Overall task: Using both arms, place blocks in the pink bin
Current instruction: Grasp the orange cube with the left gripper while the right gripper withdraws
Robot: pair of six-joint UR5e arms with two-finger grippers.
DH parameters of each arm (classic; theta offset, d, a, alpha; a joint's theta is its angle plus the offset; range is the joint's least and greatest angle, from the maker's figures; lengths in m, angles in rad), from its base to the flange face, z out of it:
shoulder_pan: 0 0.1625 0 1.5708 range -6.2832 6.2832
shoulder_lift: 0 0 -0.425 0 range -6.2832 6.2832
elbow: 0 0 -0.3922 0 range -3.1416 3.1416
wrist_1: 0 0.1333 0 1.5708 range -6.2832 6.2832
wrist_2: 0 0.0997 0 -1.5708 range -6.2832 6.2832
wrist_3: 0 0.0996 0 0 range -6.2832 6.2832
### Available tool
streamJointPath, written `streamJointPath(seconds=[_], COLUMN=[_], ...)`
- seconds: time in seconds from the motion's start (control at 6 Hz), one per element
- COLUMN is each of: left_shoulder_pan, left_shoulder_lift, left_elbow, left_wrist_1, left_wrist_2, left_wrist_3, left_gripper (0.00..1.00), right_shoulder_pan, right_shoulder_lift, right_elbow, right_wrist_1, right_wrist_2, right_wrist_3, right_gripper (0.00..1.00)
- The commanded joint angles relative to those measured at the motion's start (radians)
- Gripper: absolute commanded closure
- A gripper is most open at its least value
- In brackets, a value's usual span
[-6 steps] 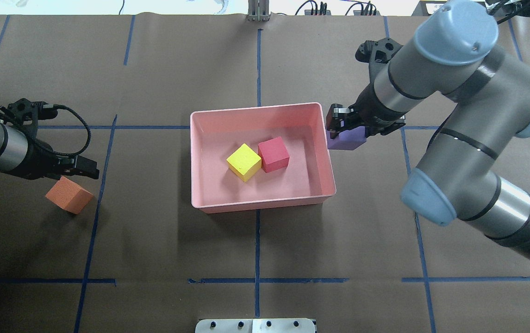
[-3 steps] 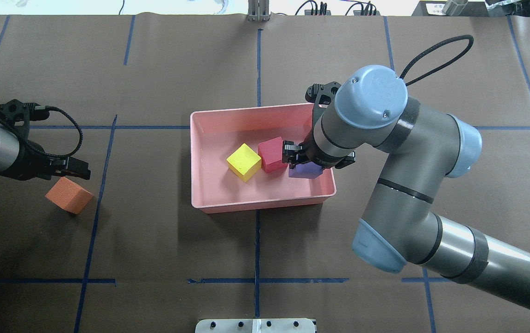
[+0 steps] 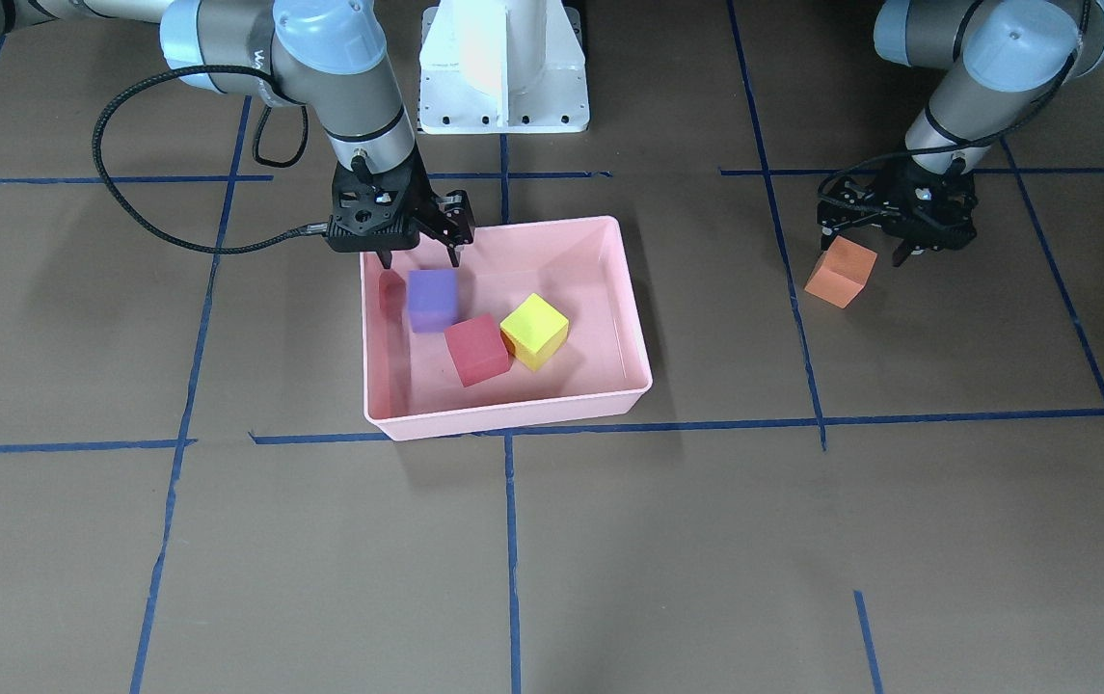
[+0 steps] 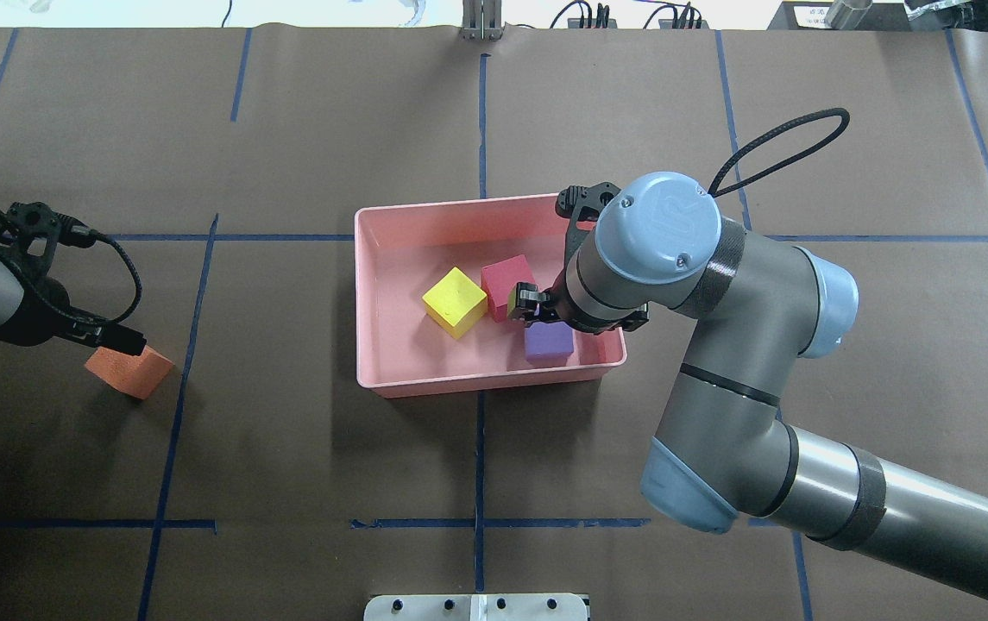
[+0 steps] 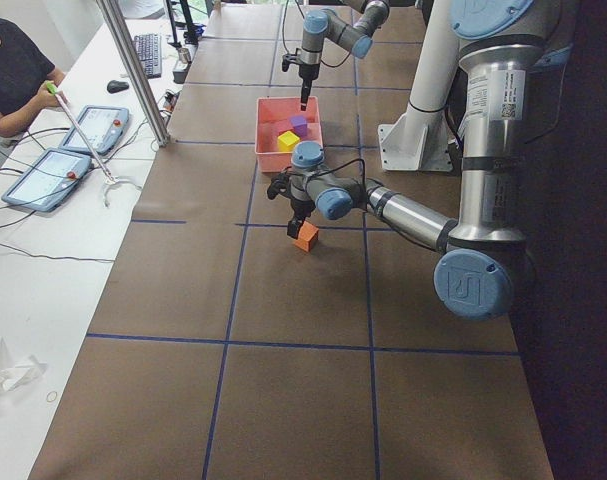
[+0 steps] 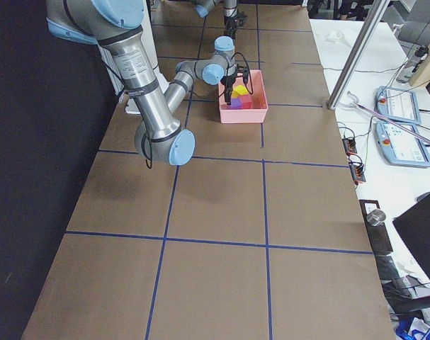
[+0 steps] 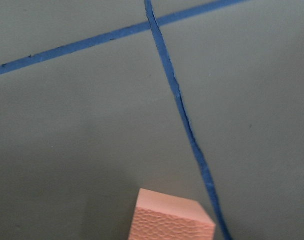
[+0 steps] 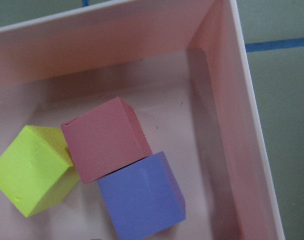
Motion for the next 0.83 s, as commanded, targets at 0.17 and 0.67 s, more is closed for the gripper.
streamJointPath(seconds=[0.17,0.67], left_shoulder_pan=[0.021,0.069], left_shoulder_lift=[-0.021,-0.033], left_elbow=[0.025,0.045], left_wrist_1=[0.000,0.000], left_wrist_2=[-0.001,0.002], left_wrist_3=[0.053,0.060], left_gripper=[0.00,0.00], right_shoulder_pan=[0.031,0.157], right_shoulder_lift=[-0.001,-0.015], right_elbow=[0.004,0.025], right_wrist_1=[0.005,0.001], right_wrist_2=[0.003,0.147], right_wrist_3=[-0.003,-0.009], right_gripper=[0.00,0.00])
